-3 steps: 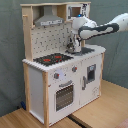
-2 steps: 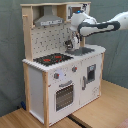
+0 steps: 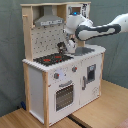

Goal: Play with the kitchen

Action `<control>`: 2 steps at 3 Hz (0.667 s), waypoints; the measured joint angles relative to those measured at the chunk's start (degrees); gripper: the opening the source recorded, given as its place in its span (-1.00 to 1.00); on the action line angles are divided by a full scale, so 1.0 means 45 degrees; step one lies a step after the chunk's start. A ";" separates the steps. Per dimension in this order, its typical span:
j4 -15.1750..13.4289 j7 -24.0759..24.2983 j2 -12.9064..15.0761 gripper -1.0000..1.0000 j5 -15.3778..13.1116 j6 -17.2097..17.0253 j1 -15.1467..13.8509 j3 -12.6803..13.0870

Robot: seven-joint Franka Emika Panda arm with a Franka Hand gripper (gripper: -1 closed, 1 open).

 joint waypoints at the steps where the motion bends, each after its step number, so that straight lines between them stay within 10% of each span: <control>1: 0.0427 -0.0009 -0.0444 -1.00 0.0208 0.0249 -0.0724 0.0911; 2: 0.1049 -0.0094 -0.0953 -1.00 0.0493 0.0352 -0.1596 0.1773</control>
